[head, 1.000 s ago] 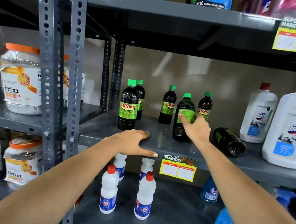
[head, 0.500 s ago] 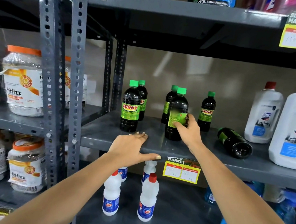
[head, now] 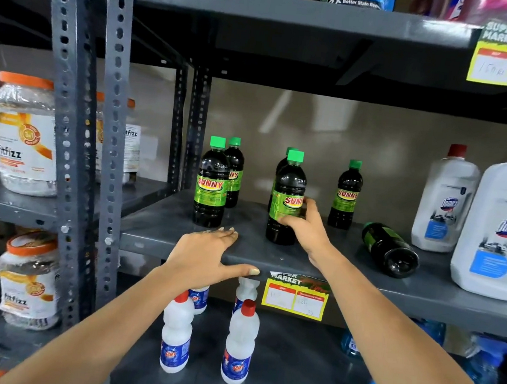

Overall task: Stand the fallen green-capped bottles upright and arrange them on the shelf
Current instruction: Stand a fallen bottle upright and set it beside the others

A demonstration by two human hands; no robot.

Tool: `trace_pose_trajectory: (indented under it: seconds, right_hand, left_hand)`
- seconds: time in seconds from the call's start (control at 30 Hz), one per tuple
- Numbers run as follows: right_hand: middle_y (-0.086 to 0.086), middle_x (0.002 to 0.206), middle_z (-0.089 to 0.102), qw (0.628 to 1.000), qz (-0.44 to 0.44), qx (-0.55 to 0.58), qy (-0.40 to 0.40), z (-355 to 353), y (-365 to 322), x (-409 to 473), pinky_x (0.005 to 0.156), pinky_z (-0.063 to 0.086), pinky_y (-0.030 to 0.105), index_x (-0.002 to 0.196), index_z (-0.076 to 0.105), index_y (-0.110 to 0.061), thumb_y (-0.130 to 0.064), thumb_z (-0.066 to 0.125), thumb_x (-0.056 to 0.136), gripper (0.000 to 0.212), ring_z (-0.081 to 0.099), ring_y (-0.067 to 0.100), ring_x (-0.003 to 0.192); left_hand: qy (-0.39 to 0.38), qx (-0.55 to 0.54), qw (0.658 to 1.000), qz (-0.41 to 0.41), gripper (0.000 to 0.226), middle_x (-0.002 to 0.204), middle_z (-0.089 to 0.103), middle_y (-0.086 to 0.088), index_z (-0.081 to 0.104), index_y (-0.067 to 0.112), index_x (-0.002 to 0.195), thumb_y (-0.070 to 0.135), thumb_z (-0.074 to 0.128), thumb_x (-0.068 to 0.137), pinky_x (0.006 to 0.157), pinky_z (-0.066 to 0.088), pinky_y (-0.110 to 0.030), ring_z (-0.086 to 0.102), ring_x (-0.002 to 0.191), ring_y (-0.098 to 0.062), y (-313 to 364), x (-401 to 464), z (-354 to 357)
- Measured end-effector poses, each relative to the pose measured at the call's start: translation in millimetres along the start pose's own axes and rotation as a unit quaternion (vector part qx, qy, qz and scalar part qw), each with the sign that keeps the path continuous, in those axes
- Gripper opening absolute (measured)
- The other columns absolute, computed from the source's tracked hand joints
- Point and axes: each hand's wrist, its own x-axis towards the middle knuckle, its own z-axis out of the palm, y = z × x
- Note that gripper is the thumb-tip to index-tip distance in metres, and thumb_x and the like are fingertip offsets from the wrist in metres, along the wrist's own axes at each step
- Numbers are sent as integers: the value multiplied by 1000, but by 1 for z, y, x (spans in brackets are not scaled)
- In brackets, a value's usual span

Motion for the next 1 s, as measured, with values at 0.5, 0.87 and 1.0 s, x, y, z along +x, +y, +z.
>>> trace_pose_trajectory:
  seconds: [0.5, 0.87, 1.0]
  right_hand:
    - [-5, 107, 63, 992, -30, -117, 30, 2, -3, -8, 88, 47, 31, 116, 45, -24, -40, 87, 61, 71, 60, 15, 101]
    - [0, 114, 59, 995, -3, -92, 41, -1, -7, -6, 91, 46, 33, 138, 35, -20, -43, 83, 67, 89, 58, 18, 105]
    - [-2, 105, 61, 973, -57, -172, 141, -25, -16, -8, 80, 46, 29, 132, 45, -23, -56, 73, 70, 76, 59, 15, 96]
  left_hand:
    - [-31, 7, 999, 27, 119, 150, 41, 3, 40, 19, 143, 97, 2, 62, 90, 46, -36, 46, 128, -18, 2, 4, -10]
    - [-52, -54, 996, 53, 109, 148, 43, 1, 43, 20, 142, 89, -3, 71, 97, 40, -38, 40, 132, -20, 11, 3, -17]
    - [-92, -127, 979, 127, 102, 152, 37, 3, 37, 22, 147, 88, 7, 75, 102, 34, -37, 34, 136, -16, 31, 6, -23]
